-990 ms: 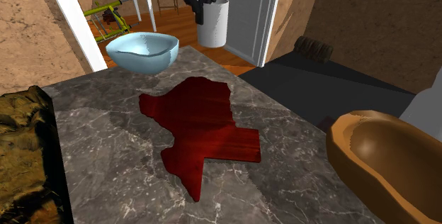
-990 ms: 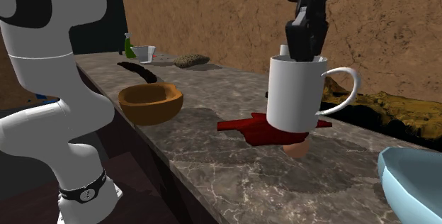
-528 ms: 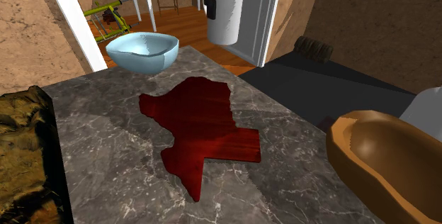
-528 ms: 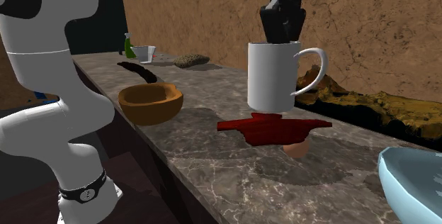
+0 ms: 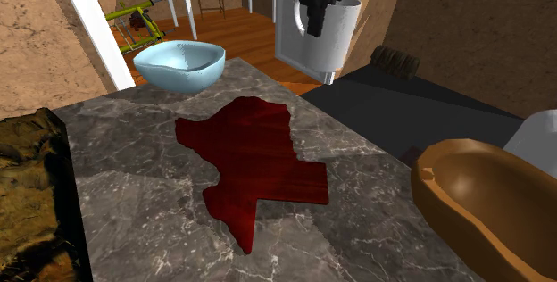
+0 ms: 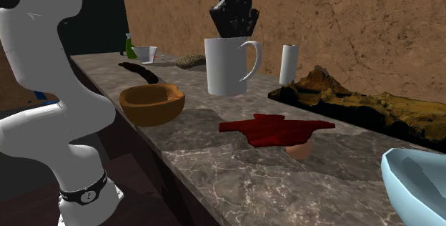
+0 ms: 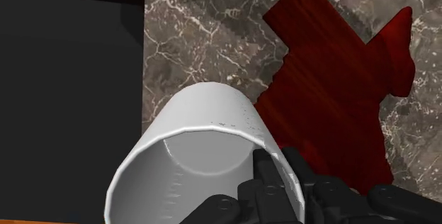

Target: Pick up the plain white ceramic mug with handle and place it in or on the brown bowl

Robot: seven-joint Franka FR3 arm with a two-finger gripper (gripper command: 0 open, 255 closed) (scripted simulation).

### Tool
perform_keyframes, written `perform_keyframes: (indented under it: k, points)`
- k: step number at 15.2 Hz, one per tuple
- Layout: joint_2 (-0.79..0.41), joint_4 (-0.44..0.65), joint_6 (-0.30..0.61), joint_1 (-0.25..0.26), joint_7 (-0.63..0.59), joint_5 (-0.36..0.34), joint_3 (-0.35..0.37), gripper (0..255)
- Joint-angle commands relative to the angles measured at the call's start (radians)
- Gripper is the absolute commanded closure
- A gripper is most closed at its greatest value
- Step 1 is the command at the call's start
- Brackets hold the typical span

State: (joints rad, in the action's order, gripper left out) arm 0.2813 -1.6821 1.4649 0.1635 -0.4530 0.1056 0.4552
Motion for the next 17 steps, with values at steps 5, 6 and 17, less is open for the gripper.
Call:
perform_keyframes:
  k: [5,6,17]
  points:
    - [0.212,-0.153,-0.044,0.043,-0.015,0.081,-0.019,255]
    - [0.244,-0.173,-0.055,0.052,-0.019,0.093,-0.021,255]
    - [0.561,-0.309,-0.217,0.158,-0.111,0.208,-0.028,255]
